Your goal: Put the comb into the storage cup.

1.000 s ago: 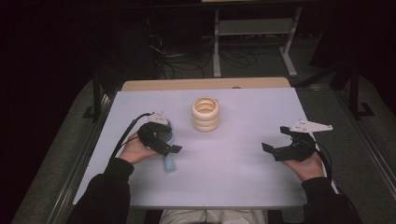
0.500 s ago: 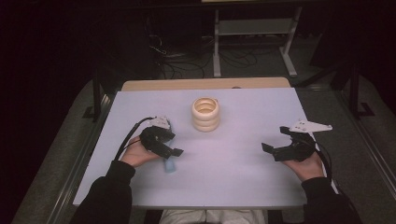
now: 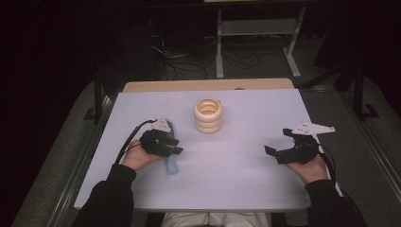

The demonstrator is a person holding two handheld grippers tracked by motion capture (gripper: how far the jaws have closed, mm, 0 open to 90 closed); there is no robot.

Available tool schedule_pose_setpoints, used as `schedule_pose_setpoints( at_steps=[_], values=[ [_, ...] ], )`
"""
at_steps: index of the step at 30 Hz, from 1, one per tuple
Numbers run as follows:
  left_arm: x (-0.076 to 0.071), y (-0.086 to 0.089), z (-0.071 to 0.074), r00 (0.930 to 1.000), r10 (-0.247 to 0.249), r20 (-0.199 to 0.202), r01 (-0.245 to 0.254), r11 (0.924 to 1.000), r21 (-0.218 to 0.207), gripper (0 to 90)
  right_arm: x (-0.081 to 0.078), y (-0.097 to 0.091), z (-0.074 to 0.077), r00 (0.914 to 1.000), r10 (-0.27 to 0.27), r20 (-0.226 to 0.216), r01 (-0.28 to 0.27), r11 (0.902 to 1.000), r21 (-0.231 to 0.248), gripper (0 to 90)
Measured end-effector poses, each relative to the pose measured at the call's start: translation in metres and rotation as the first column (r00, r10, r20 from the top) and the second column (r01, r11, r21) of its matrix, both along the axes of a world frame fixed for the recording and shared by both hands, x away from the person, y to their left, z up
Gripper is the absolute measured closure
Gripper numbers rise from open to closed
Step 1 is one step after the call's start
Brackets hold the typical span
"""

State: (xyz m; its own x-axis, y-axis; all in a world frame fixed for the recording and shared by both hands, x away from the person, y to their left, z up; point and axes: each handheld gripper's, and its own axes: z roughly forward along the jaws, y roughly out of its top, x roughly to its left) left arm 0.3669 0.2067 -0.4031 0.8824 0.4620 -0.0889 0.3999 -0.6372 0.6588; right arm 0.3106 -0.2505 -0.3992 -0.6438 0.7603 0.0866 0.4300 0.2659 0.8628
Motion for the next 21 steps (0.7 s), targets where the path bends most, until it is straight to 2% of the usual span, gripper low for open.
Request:
schedule_pose_setpoints(
  at_steps=[2,3,4,5,6,10,16,21],
  values=[
    [-0.0005,-0.0009,-0.0018,1.0000,-0.002,-0.002,0.002,0.9999,0.014,67.5,0.0001,0.0001,0.0000,1.0000,0.002,0.001,-0.002,1.0000,0.001,0.0],
    [-0.0009,-0.0013,-0.0018,1.0000,-0.008,0.001,0.008,0.9998,0.020,75.4,0.0000,0.0001,0.0001,1.0000,0.002,0.002,-0.002,1.0000,0.001,0.0],
    [-0.0018,-0.0020,-0.0020,0.9998,-0.016,0.008,0.016,0.9996,0.023,75.4,0.0000,0.0001,0.0001,1.0000,0.002,0.002,-0.002,1.0000,0.001,0.0],
    [-0.0027,-0.0027,-0.0018,0.9995,-0.029,0.011,0.029,0.9993,0.022,83.6,-0.0002,-0.0005,0.0006,1.0000,0.000,0.006,0.000,1.0000,0.004,0.0],
    [-0.0036,-0.0032,-0.0015,0.9989,-0.045,0.012,0.045,0.9988,0.021,85.6,-0.0002,-0.0009,0.0007,1.0000,0.000,0.007,0.000,1.0000,0.006,0.0],
    [-0.0061,-0.0061,-0.0028,0.9973,-0.072,0.012,0.072,0.9967,0.037,90.0,-0.0001,-0.0009,0.0006,1.0000,0.000,0.007,0.000,1.0000,0.004,0.0],
    [-0.0087,-0.0086,-0.0061,0.9966,-0.082,0.004,0.082,0.9936,0.078,90.0,-0.0001,-0.0009,0.0007,1.0000,0.001,0.007,-0.001,1.0000,0.007,0.0],
    [-0.0097,-0.0065,-0.0076,0.9964,-0.084,-0.013,0.085,0.9938,0.072,90.0,-0.0002,-0.0004,0.0007,1.0000,0.004,0.005,-0.004,1.0000,0.007,0.0]
  ],
)
